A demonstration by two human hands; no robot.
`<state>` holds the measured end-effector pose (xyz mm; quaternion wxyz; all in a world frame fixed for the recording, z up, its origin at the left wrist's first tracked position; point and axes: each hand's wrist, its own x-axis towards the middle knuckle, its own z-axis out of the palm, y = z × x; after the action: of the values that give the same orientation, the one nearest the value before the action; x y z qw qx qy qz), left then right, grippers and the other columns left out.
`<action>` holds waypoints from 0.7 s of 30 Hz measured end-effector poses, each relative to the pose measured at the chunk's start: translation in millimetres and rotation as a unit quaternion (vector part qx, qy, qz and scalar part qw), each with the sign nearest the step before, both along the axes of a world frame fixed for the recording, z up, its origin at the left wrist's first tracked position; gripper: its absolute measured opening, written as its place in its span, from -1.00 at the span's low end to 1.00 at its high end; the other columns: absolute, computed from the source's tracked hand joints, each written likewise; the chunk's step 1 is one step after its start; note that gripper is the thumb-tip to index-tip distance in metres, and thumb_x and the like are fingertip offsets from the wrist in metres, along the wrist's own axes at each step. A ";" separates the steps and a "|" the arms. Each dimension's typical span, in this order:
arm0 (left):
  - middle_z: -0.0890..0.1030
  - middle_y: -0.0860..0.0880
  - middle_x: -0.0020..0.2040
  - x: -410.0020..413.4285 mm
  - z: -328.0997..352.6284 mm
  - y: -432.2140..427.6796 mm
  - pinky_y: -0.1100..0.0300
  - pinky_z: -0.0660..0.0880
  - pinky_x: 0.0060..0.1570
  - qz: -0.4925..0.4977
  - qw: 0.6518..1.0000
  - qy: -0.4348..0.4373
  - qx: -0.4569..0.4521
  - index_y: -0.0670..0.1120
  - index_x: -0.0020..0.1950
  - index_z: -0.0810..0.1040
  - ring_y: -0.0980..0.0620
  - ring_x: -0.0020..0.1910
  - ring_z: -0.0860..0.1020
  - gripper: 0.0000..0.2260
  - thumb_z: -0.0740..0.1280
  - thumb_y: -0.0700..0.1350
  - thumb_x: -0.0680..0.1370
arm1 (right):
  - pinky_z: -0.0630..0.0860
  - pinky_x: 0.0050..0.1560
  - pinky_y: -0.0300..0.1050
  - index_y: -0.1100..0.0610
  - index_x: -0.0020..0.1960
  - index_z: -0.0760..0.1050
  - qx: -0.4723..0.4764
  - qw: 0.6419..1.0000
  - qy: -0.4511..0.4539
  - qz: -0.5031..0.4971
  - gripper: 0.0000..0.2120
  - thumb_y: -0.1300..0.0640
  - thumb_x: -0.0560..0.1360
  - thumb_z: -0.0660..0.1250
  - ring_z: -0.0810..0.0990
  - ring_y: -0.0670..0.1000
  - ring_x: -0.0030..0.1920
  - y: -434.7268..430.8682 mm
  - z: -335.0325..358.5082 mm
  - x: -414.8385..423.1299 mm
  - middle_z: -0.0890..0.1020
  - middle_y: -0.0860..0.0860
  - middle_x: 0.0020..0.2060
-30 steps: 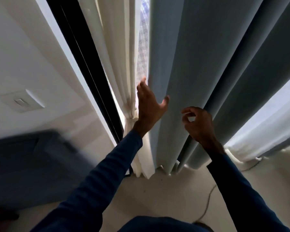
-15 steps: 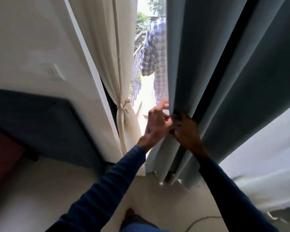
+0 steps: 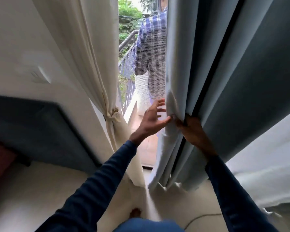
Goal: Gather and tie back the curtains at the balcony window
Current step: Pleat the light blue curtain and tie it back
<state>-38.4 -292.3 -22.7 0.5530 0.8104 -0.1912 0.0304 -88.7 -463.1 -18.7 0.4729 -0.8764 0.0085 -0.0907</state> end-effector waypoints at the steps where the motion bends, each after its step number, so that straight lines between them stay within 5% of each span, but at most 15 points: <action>1: 0.58 0.04 0.20 1.0 -2.2 -1.1 -0.04 0.61 0.07 -0.017 1.000 -0.002 0.004 -0.02 0.34 0.42 0.09 0.12 0.59 -0.47 0.54 0.00 0.45 | 0.54 0.13 -0.26 0.27 0.25 0.61 0.015 1.000 0.001 0.016 -0.75 0.18 0.63 0.34 0.63 -0.03 0.09 1.6 1.0 -0.6 0.66 0.05 0.04; 7: 0.46 0.18 0.39 9.2 -8.1 17.9 0.12 0.43 0.30 -0.108 0.994 0.028 -0.018 0.09 0.47 0.34 0.22 0.38 0.43 -0.31 0.56 0.09 0.42 | 0.53 0.30 -0.16 0.05 0.22 0.59 0.101 0.990 0.053 0.084 -0.79 0.23 0.62 0.36 0.64 -0.09 0.17 -6.8 -3.3 -2.7 0.68 0.02 0.13; 15: 0.70 -0.10 -0.08 19.7 -19.6 42.0 -0.06 0.63 -0.14 0.006 0.997 0.007 -0.075 -0.13 0.05 0.62 0.00 -0.11 0.67 -0.81 0.52 -0.12 0.50 | 0.55 0.22 -0.02 0.26 0.32 0.56 0.015 0.997 0.049 -0.060 -0.70 0.16 0.63 0.34 0.63 0.08 0.15 -9.6 -7.6 -8.1 0.66 0.08 0.08; 21: 0.72 0.04 -0.04 6.6 -30.2 51.4 0.13 0.67 -0.16 0.065 0.997 -0.020 -0.039 -0.08 0.13 0.65 0.15 -0.07 0.70 -0.80 0.49 -0.10 0.53 | 0.51 0.13 -0.06 0.26 0.21 0.61 -0.042 0.986 0.053 -0.152 -0.71 0.07 0.63 0.34 0.64 0.22 0.15 -2.0 -20.8 -19.6 0.66 0.23 0.12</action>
<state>-31.7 -240.9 -52.9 0.5768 0.7983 -0.1481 0.0899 -108.3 -465.1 -39.6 0.4149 -0.8877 0.1626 -0.1155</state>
